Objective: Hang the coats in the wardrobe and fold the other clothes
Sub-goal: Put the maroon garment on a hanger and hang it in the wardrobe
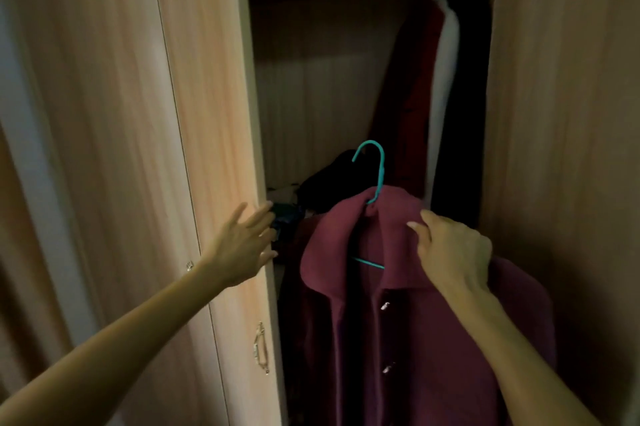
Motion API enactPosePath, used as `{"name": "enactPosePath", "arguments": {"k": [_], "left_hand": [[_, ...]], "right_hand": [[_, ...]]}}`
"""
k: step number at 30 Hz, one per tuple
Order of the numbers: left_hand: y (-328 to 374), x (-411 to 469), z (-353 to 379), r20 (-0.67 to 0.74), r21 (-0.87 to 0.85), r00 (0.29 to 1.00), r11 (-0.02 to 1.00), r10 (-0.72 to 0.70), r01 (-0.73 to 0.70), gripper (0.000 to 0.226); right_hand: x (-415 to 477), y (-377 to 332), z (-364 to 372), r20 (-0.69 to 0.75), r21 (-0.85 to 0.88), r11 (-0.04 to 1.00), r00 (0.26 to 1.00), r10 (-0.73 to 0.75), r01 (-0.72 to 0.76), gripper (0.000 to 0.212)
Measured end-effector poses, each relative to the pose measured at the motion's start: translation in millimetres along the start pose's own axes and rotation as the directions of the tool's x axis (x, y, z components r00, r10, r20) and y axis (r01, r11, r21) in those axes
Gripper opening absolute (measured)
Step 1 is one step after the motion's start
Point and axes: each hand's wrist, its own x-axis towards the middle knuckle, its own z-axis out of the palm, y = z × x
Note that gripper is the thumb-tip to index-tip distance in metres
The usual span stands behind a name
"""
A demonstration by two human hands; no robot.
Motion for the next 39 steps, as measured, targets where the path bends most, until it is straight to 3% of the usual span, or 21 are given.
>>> {"name": "enactPosePath", "arguments": {"k": [3,6,10,12,15,18,32,37,39], "left_hand": [[-7.9,-33.3,-11.9,-0.026,0.039,0.995,0.994,-0.1,0.101,0.034],[-17.7,-55.8,-22.2,0.013,0.083,0.953,0.95,-0.302,0.3,0.024],[-30.7,-70.9,-38.3,0.056,0.055,0.889,0.89,-0.455,0.453,0.026],[-23.5,-61.1,-41.6,0.039,0.043,0.902,0.903,-0.43,0.428,0.036],[-1.7,-27.9,-42.1,-0.028,-0.184,0.918,0.905,-0.396,0.385,0.049],[12.3,15.2,-43.3,-0.118,-0.294,0.913,0.892,-0.391,0.344,0.054],[-42.4,237.1,-25.7,-0.484,-0.564,0.735,0.811,-0.476,0.154,0.053],[-82.7,327.8,-41.2,-0.489,-0.685,0.715,0.728,-0.5,0.041,0.042],[-97.9,364.3,-48.1,-0.468,-0.766,0.703,0.643,-0.535,-0.021,0.04]], "right_hand": [[-2.0,-0.4,-5.6,0.014,0.031,0.999,1.0,-0.006,0.006,0.031],[-0.5,0.6,-8.6,0.02,0.061,0.998,1.0,-0.021,0.019,0.031],[7.8,-3.5,-10.9,-0.001,0.077,0.996,0.999,-0.045,0.045,0.03],[15.0,-9.2,-9.6,-0.019,0.095,0.993,0.998,-0.064,0.066,0.029],[27.9,-17.1,-4.1,-0.024,0.08,0.991,0.995,-0.101,0.102,0.029],[47.3,-21.1,2.9,-0.043,0.083,0.989,0.992,-0.118,0.121,0.029],[246.1,-56.2,45.2,-0.221,-0.145,0.983,0.964,-0.146,0.115,0.03],[340.9,-69.4,68.2,-0.281,-0.153,0.985,0.953,-0.118,0.077,0.027],[376.0,-68.9,78.6,-0.301,-0.2,0.979,0.948,-0.102,0.042,0.027]]}}
